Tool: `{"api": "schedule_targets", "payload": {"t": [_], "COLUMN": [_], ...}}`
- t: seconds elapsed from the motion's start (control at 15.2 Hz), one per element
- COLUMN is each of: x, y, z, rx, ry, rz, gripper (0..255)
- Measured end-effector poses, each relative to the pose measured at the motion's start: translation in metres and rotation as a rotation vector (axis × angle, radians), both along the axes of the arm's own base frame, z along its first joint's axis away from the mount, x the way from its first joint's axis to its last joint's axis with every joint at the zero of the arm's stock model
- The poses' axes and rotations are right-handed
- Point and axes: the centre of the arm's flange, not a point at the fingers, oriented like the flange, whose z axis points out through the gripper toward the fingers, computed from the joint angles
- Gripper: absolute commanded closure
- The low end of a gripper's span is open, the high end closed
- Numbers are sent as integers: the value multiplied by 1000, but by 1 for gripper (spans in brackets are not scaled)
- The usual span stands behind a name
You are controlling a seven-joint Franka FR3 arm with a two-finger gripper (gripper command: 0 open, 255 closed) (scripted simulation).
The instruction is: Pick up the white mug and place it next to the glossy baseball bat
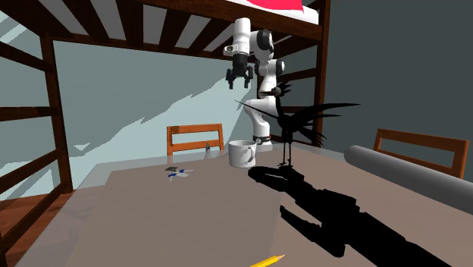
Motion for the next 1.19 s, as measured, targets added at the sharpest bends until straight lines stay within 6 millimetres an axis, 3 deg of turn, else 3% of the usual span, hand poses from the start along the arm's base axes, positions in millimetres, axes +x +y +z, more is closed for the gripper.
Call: {"api": "schedule_targets", "payload": {"t": [0.2, 1.19], "x": [10, 152], "y": [3, 48], "z": [-9, -131], "rx": [3, 42], "ry": [-1, -19], "rz": [2, 20], "gripper": [0, 0]}}
